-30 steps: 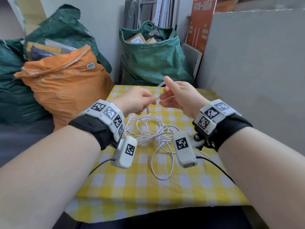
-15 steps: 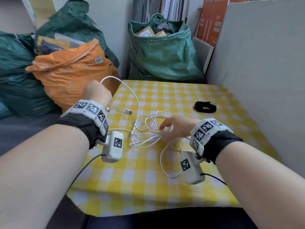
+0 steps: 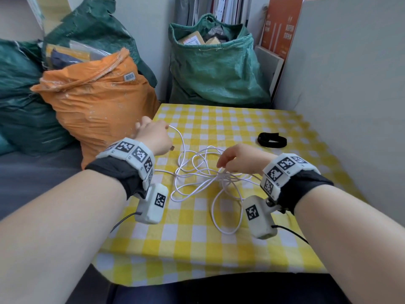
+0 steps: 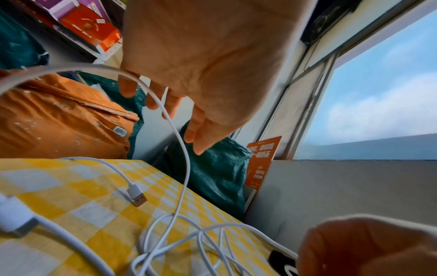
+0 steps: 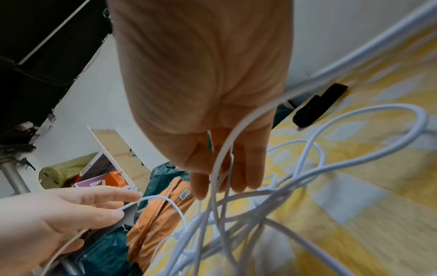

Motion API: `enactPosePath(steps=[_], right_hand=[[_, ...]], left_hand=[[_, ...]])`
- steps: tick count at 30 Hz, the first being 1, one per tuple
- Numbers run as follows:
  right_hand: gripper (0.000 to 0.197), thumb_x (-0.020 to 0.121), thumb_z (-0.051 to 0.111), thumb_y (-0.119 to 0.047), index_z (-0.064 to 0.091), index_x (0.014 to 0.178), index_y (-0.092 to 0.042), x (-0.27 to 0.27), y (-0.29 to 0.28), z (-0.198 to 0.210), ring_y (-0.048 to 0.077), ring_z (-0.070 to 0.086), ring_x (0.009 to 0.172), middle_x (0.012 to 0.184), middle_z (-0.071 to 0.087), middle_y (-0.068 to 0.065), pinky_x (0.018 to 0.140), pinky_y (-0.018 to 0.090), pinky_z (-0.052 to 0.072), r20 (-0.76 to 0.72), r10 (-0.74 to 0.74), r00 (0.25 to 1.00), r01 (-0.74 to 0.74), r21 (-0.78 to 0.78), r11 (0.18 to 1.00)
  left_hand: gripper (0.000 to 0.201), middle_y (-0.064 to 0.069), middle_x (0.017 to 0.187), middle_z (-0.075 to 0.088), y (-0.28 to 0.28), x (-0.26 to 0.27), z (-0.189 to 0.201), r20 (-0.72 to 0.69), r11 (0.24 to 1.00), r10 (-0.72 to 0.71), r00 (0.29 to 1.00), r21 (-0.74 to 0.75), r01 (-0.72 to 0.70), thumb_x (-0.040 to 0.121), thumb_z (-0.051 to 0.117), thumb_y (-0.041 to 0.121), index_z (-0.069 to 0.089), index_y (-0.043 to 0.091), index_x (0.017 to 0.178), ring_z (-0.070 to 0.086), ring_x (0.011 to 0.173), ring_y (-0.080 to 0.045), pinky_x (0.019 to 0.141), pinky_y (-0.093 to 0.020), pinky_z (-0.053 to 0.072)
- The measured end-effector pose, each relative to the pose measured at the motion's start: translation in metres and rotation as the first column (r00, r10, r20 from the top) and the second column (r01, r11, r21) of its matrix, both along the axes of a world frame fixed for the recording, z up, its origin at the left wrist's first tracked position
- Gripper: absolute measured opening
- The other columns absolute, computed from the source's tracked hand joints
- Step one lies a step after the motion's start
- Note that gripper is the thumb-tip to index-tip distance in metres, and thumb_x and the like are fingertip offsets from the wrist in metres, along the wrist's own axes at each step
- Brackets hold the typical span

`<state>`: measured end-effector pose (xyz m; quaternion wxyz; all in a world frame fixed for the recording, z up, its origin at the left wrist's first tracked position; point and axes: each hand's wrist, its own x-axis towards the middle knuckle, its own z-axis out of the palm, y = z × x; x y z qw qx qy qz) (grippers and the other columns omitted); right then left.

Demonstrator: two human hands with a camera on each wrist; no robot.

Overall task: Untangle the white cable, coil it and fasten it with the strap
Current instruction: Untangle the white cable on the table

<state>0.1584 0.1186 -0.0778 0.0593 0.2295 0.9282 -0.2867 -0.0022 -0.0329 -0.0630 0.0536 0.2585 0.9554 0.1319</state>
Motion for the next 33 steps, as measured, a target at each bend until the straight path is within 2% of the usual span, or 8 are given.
enactPosePath(steps=[3,5,11,15,19,23,30,33], right_hand=[[0.028,0.084,0.054,-0.001,0.07,0.095,-0.021,0.003,0.004,0.007,0.008,0.056,0.068,0.079,0.059,-0.011,0.052,0.014,0.042,-0.041,-0.012,0.999,0.012,0.0,1.0],[0.023,0.083,0.059,-0.002,0.068,0.09,-0.022,0.004,0.005,0.008,0.011,0.058,0.067,0.079,0.06,-0.009,0.056,0.02,0.05,-0.074,-0.024,0.997,0.025,0.007,1.0],[0.023,0.08,0.06,0.002,0.07,0.09,-0.017,0.008,0.007,0.005,0.016,0.061,0.071,0.077,0.062,-0.004,0.068,0.032,0.055,-0.171,-0.071,0.983,0.062,-0.059,0.996],[0.025,0.079,0.064,0.002,0.067,0.089,-0.021,0.01,0.01,0.003,0.018,0.066,0.073,0.084,0.062,-0.005,0.078,0.043,0.058,-0.239,-0.102,0.966,0.079,-0.105,0.991],[0.045,0.079,0.06,0.0,0.054,0.119,-0.021,0.013,0.021,-0.002,0.022,0.057,0.093,0.112,0.049,0.0,0.074,0.033,0.05,-0.332,-0.235,0.914,0.257,0.023,0.966],[0.03,0.085,0.05,-0.004,0.058,0.112,-0.016,0.02,0.036,-0.004,0.027,0.057,0.106,0.113,0.06,0.006,0.088,0.039,0.051,-0.271,-0.425,0.863,0.454,0.05,0.89],[0.03,0.09,0.046,-0.007,0.063,0.115,-0.013,0.028,0.04,0.0,0.029,0.056,0.112,0.121,0.061,0.01,0.097,0.038,0.047,-0.083,-0.369,0.926,0.378,0.155,0.913],[0.025,0.088,0.057,-0.012,0.066,0.11,-0.015,0.031,0.041,-0.002,0.02,0.06,0.1,0.11,0.065,0.004,0.084,0.03,0.05,-0.096,-0.319,0.943,0.325,0.052,0.944]], left_hand=[[0.041,-0.006,0.137,0.035,0.01,0.011,0.002,-0.055,0.997,-0.074,0.996,0.012,0.075,0.086,0.055,0.02,0.054,0.033,0.125,0.028,0.13,-0.031,0.11,-0.049,0.021],[0.019,-0.002,0.117,0.055,0.017,0.023,0.007,-0.062,0.968,-0.224,0.973,0.099,0.229,0.087,0.058,0.026,0.066,0.027,0.104,0.046,0.12,-0.027,0.096,-0.037,0.037],[0.021,0.001,0.073,0.062,0.031,0.057,-0.002,0.354,0.827,-0.542,0.763,0.061,0.559,0.079,0.071,0.035,0.072,0.016,0.089,0.056,0.065,-0.01,0.057,-0.021,0.044],[0.018,0.005,0.064,0.059,0.038,0.065,-0.017,0.266,0.823,-0.543,0.797,-0.019,0.567,0.079,0.071,0.025,0.07,0.011,0.091,0.054,0.059,-0.008,0.052,-0.018,0.042],[0.01,-0.002,0.066,0.06,0.04,0.064,-0.022,0.275,0.865,-0.501,0.821,0.132,0.484,0.086,0.058,0.01,0.068,0.008,0.09,0.056,0.06,-0.016,0.057,-0.025,0.051],[0.014,0.0,0.066,0.059,0.042,0.06,-0.019,0.264,0.872,-0.479,0.837,0.253,0.419,0.087,0.054,0.006,0.068,0.01,0.09,0.055,0.06,-0.016,0.056,-0.026,0.052],[0.015,-0.003,0.073,0.06,0.049,0.058,-0.019,0.285,0.873,-0.432,0.856,0.371,0.317,0.088,0.054,0.005,0.067,0.011,0.086,0.06,0.061,-0.015,0.056,-0.027,0.054],[0.015,-0.004,0.075,0.062,0.051,0.058,-0.018,0.292,0.877,-0.421,0.859,0.374,0.303,0.087,0.054,0.005,0.067,0.012,0.087,0.06,0.062,-0.015,0.06,-0.031,0.055]])
